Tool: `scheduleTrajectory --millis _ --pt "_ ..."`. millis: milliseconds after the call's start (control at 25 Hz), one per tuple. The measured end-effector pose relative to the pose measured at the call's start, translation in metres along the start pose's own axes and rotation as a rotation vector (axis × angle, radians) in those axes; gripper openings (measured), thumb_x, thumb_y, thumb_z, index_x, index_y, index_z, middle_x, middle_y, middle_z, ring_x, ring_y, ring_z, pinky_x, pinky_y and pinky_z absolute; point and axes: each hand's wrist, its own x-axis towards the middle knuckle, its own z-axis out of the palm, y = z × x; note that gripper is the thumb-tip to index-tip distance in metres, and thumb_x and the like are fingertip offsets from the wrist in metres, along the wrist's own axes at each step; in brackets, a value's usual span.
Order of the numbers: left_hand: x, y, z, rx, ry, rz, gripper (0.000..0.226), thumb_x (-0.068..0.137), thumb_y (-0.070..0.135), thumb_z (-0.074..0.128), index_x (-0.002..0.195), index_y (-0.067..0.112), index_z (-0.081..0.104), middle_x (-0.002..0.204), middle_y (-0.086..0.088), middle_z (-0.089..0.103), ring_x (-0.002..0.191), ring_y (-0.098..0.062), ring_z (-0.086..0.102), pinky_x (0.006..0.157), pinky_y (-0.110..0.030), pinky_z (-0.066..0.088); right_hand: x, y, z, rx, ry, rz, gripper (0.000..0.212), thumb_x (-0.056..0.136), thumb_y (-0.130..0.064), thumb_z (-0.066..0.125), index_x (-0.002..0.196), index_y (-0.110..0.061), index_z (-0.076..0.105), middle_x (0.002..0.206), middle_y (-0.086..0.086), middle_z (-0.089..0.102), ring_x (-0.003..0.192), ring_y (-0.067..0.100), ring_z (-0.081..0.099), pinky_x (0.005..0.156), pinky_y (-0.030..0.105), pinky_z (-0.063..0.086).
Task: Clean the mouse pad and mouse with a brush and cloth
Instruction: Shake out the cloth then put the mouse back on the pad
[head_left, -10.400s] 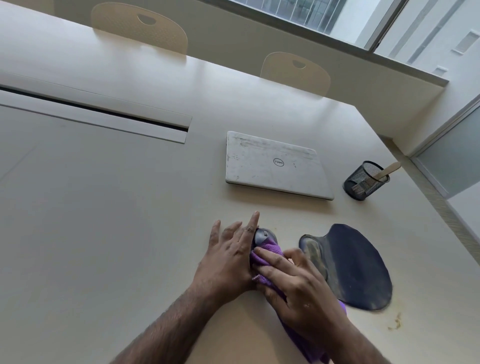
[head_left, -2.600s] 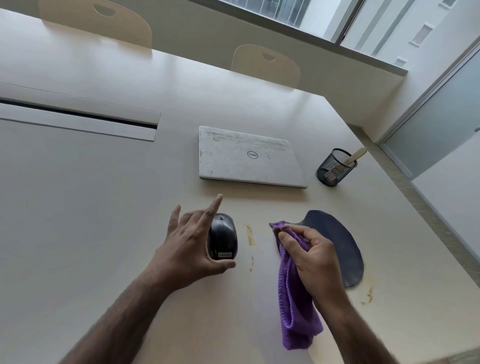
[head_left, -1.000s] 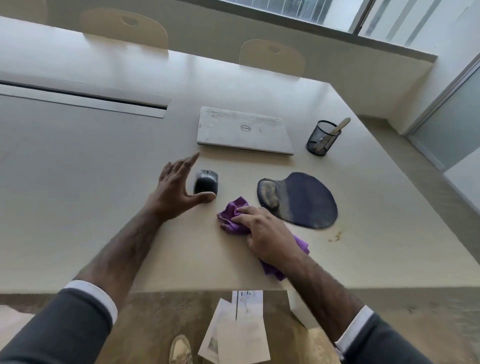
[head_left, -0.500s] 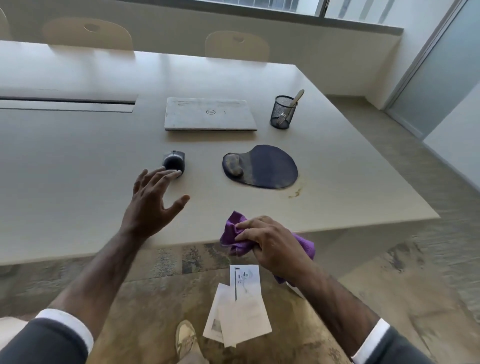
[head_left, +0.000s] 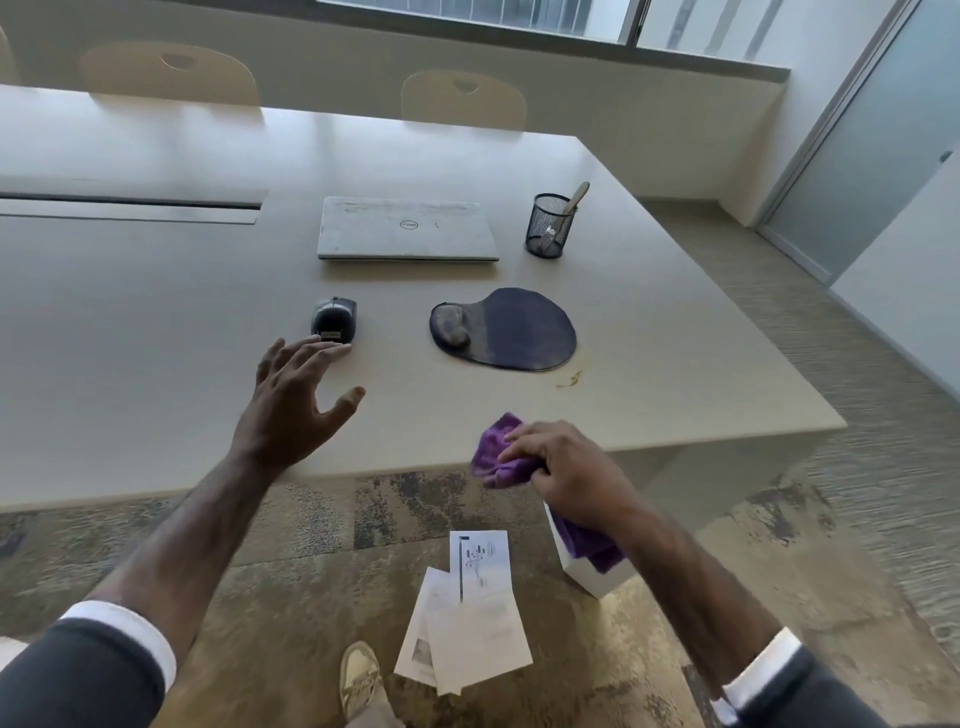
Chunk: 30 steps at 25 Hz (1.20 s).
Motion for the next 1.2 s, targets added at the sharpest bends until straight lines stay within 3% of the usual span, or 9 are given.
scheduleTrajectory --millis 200,320,440,600,720,800,920,1040,1200 --pt "-0.001 -0.001 0.001 0.006 -0.033 0.035 0.061 0.092 0.056 0.052 0.137 0.016 0.060 0.142 -0.004 0.060 0.144 -0.022 0.042 0.125 -0.051 0.017 0.006 -0.006 0.000 0.160 -0.073 -0.006 0.047 0.077 0.010 0.051 0.105 -0.017 0.080 0.117 -0.004 0.073 0.110 0.007 0.065 0.102 0.027 0.051" --pt "-0.003 -0.001 0.003 0.000 -0.057 0.056 0.058 0.093 0.056 0.051 0.133 0.016 0.063 0.139 -0.003 0.063 0.141 -0.021 0.046 0.124 -0.050 0.020 0.018 -0.004 -0.007 0.201 -0.174 -0.016 0.054 0.076 0.010 0.049 0.111 -0.019 0.079 0.123 -0.006 0.071 0.117 0.004 0.062 0.105 0.020 0.047" --pt "0.006 0.005 0.014 -0.010 -0.053 0.059 0.054 0.094 0.054 0.051 0.130 0.017 0.067 0.135 -0.002 0.066 0.138 -0.022 0.049 0.124 -0.049 0.022 0.035 0.016 -0.028 0.380 -0.024 0.084 0.057 0.079 0.014 0.049 0.113 -0.021 0.078 0.123 -0.010 0.072 0.117 0.004 0.065 0.104 0.020 0.047" --pt "0.044 0.028 0.048 -0.047 -0.076 0.069 0.063 0.091 0.065 0.053 0.134 0.020 0.064 0.136 0.000 0.064 0.135 -0.023 0.051 0.122 -0.053 0.022 0.057 0.051 -0.050 0.537 0.230 0.230 0.054 0.078 0.009 0.049 0.111 -0.022 0.078 0.113 0.002 0.078 0.107 0.026 0.072 0.101 0.044 0.052" --pt "0.081 0.048 0.077 -0.037 -0.155 0.097 0.079 0.085 0.077 0.051 0.144 0.023 0.053 0.147 0.002 0.055 0.142 -0.025 0.043 0.124 -0.056 0.016 0.069 0.068 -0.070 0.511 0.399 0.342 0.050 0.072 -0.002 0.049 0.105 -0.025 0.079 0.088 0.003 0.076 0.078 0.020 0.062 0.083 0.037 0.049" --pt "0.098 0.058 0.092 0.019 -0.246 0.092 0.088 0.082 0.081 0.045 0.151 0.026 0.044 0.157 0.003 0.045 0.149 -0.025 0.031 0.125 -0.057 0.006 0.078 0.078 -0.079 0.474 0.436 0.391 0.048 0.077 0.001 0.050 0.106 -0.024 0.079 0.078 0.006 0.072 0.074 0.017 0.058 0.079 0.033 0.047" --pt "0.109 0.061 0.106 0.061 -0.307 -0.001 0.089 0.081 0.083 0.033 0.154 0.032 0.039 0.164 0.008 0.034 0.155 -0.025 0.015 0.125 -0.055 -0.006 0.098 0.098 -0.088 0.391 0.421 0.429 0.050 0.083 0.010 0.050 0.105 -0.025 0.079 0.071 -0.015 0.072 0.069 0.007 0.059 0.078 0.027 0.047" --pt "0.114 0.058 0.111 0.072 -0.282 -0.067 0.085 0.083 0.083 0.028 0.152 0.036 0.043 0.164 0.013 0.033 0.156 -0.026 0.011 0.123 -0.055 -0.010 0.117 0.122 -0.091 0.318 0.388 0.394 0.050 0.082 0.007 0.051 0.107 -0.026 0.078 0.083 -0.018 0.075 0.075 0.004 0.063 0.084 0.028 0.051" --pt "0.119 0.063 0.114 0.069 -0.252 -0.166 0.073 0.090 0.075 0.047 0.152 0.036 0.045 0.163 0.016 0.034 0.157 -0.024 0.008 0.122 -0.055 -0.012 0.135 0.142 -0.098 0.199 0.343 0.343 0.053 0.080 0.006 0.050 0.112 -0.028 0.077 0.100 -0.009 0.076 0.091 0.009 0.067 0.088 0.024 0.049"
